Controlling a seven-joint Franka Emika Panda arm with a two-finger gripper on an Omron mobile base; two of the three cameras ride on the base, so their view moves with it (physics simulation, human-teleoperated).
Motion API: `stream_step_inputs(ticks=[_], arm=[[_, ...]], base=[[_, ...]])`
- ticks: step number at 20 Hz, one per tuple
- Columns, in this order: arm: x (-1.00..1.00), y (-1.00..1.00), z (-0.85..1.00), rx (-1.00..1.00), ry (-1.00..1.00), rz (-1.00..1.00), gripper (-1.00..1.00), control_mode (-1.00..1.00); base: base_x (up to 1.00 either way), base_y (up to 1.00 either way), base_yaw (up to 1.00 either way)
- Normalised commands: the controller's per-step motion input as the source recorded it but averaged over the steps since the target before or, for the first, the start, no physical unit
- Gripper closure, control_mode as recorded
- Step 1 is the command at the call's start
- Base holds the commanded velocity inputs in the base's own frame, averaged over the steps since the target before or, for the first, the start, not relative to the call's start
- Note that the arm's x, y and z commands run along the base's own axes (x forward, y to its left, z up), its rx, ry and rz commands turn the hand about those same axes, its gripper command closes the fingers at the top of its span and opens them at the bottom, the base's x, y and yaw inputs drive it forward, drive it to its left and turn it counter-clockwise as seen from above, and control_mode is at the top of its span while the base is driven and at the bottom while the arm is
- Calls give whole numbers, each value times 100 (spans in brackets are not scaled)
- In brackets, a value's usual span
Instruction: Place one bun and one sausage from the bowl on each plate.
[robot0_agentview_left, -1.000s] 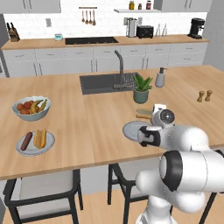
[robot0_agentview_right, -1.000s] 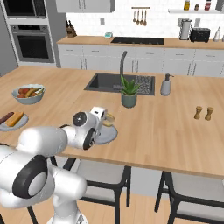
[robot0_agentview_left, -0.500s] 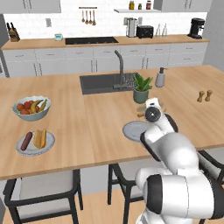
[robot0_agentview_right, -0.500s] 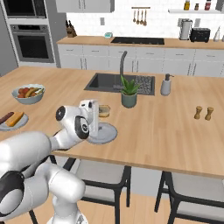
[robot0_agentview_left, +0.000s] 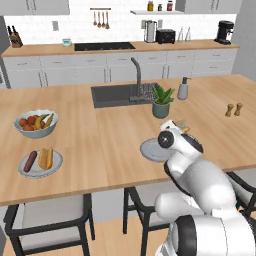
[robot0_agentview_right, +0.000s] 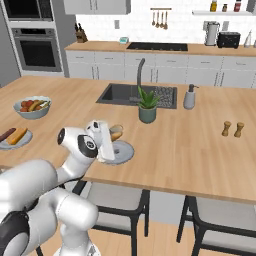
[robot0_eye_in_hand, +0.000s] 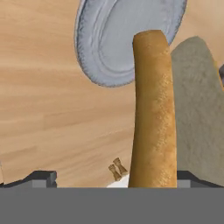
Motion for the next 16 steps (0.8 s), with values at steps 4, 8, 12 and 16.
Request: stream_step_inputs(ticks=[4, 8, 12, 16], arm=[[78, 0, 11, 0, 27, 29, -100, -100], [32, 14, -46, -39, 18, 8, -100, -100], [3, 30, -67, -52, 23, 0, -100, -100], [1, -11, -49, -16, 7, 8, -100, -100]], base=[[0, 0, 0], [0, 0, 0], [0, 0, 0], [0, 0, 0]])
